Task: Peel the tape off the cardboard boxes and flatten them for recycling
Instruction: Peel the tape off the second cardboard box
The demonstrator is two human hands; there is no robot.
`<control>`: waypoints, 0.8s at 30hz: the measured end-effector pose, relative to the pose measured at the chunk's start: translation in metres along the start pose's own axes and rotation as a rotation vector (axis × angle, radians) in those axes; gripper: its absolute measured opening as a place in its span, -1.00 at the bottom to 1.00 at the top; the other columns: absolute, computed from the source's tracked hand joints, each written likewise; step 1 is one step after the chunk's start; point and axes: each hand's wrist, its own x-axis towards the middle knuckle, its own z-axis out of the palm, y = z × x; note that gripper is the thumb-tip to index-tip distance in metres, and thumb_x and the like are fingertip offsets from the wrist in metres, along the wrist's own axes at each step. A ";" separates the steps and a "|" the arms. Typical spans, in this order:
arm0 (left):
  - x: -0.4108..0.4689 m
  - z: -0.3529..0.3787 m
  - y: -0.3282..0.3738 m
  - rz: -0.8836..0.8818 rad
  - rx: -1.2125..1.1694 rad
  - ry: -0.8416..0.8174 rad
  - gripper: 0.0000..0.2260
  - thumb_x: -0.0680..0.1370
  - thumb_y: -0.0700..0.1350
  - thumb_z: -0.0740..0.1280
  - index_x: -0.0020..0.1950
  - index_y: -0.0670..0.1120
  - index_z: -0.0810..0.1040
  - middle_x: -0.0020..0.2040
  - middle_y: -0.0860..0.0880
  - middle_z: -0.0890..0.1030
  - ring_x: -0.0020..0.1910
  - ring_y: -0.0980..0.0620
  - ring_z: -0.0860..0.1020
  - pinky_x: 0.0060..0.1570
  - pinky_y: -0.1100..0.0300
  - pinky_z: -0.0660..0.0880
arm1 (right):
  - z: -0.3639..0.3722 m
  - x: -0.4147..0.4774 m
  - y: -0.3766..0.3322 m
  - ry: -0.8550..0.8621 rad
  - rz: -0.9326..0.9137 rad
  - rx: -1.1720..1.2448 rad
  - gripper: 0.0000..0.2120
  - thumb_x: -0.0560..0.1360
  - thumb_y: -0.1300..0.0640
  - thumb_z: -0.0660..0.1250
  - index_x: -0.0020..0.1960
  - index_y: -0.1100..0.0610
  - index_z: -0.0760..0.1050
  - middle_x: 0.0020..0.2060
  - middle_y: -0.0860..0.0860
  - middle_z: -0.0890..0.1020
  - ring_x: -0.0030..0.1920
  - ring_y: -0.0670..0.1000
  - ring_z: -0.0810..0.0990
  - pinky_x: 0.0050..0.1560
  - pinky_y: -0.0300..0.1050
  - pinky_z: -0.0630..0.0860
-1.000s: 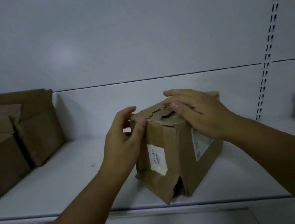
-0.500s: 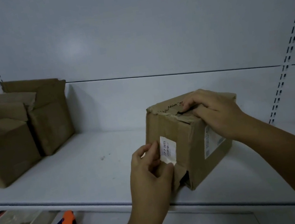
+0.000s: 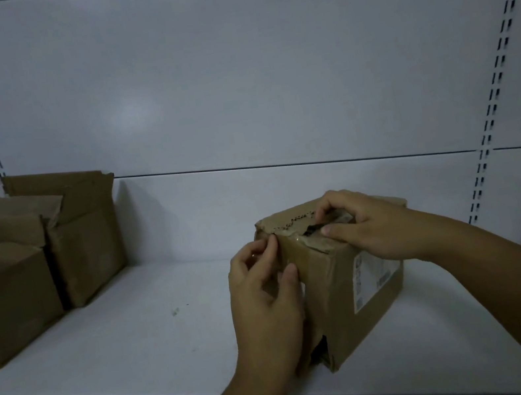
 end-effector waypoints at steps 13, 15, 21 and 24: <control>0.025 -0.006 0.017 -0.075 -0.070 0.078 -0.88 0.41 -0.15 0.45 -0.20 0.08 0.62 -0.19 0.13 0.64 -0.19 0.40 0.54 -0.33 0.61 0.39 | 0.000 0.003 0.003 -0.047 -0.004 0.029 -0.88 0.53 -0.06 0.23 0.06 -0.21 0.43 0.11 -0.13 0.46 0.09 -0.18 0.44 0.02 -0.23 0.40; 0.027 -0.009 0.016 -0.101 -0.024 0.048 -0.93 0.41 -0.11 0.45 -0.24 0.07 0.62 -0.20 0.12 0.64 -0.20 0.30 0.57 -0.35 0.51 0.43 | 0.000 0.005 0.002 -0.050 0.000 0.032 -0.89 0.52 -0.05 0.25 0.04 -0.18 0.46 0.11 -0.12 0.46 0.12 -0.14 0.45 0.09 -0.19 0.43; 0.029 -0.016 0.018 -0.112 -0.008 -0.046 -0.92 0.42 -0.14 0.43 -0.22 0.03 0.59 -0.22 0.12 0.61 -0.22 0.27 0.55 -0.34 0.49 0.43 | 0.000 0.008 0.002 -0.079 0.000 0.024 -0.88 0.51 -0.11 0.25 0.04 -0.22 0.42 0.11 -0.14 0.46 0.12 -0.17 0.44 0.03 -0.23 0.43; 0.039 -0.022 0.031 0.054 0.112 -0.092 -0.89 0.39 -0.13 0.45 -0.23 0.07 0.58 -0.25 0.11 0.60 -0.23 0.25 0.54 -0.26 0.43 0.48 | 0.002 0.006 0.004 -0.050 0.003 -0.011 -0.79 0.51 -0.16 0.20 0.13 -0.20 0.40 0.11 -0.17 0.46 0.11 -0.17 0.44 0.08 -0.17 0.44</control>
